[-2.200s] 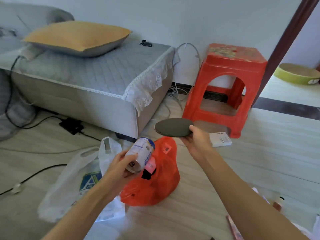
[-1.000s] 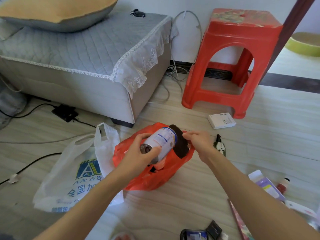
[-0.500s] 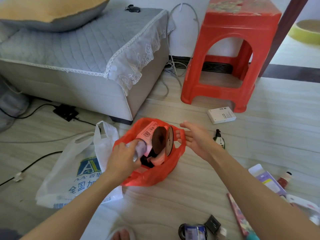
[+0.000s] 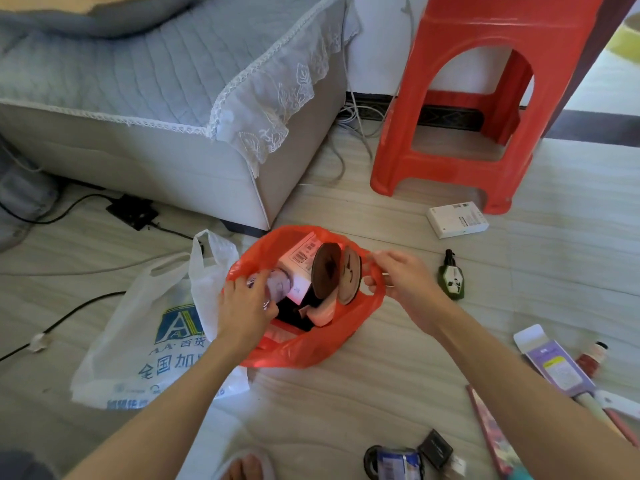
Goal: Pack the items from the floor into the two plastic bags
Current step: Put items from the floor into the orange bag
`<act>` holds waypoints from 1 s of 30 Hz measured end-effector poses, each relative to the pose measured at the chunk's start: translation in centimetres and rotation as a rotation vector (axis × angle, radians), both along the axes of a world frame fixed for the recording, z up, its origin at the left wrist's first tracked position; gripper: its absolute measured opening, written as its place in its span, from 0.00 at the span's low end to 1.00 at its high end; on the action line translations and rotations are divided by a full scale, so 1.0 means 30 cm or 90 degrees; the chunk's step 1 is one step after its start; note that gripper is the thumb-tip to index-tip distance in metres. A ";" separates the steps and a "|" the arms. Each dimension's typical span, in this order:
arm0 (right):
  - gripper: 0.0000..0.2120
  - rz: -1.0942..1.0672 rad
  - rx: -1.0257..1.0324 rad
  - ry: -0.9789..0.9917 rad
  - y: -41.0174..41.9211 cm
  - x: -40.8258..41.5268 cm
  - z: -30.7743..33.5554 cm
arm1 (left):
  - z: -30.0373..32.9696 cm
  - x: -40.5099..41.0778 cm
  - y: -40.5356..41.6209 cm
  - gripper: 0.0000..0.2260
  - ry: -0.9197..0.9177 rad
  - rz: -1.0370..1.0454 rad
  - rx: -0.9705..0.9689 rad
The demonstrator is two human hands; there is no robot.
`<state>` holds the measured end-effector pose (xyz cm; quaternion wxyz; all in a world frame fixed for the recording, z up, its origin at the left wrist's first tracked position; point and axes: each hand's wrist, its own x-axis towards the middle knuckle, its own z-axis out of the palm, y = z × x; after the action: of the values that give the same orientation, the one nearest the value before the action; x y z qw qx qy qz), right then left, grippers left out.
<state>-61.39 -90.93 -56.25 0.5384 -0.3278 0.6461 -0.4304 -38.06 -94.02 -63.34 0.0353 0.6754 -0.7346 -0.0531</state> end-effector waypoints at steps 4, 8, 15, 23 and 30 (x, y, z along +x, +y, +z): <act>0.10 -0.003 0.018 -0.012 0.012 0.011 -0.010 | -0.047 0.015 0.027 0.24 -0.012 0.045 0.030; 0.10 0.015 -0.010 -0.035 0.006 0.042 -0.007 | -0.106 0.009 0.044 0.20 0.004 0.002 0.047; 0.07 0.086 -0.055 0.137 0.011 0.067 -0.042 | -0.150 0.042 0.082 0.19 0.024 -0.078 0.046; 0.17 0.110 0.024 0.340 0.023 0.060 -0.040 | -0.021 0.117 0.145 0.34 0.044 -0.170 -0.033; 0.05 0.099 0.113 0.208 0.033 0.069 0.010 | 0.089 0.137 0.118 0.17 -0.201 -0.127 -0.024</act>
<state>-59.31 -89.93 -55.94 0.4847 -0.3934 0.7332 -0.2696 -33.95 -90.49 -60.67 -0.0733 0.5982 -0.7955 0.0638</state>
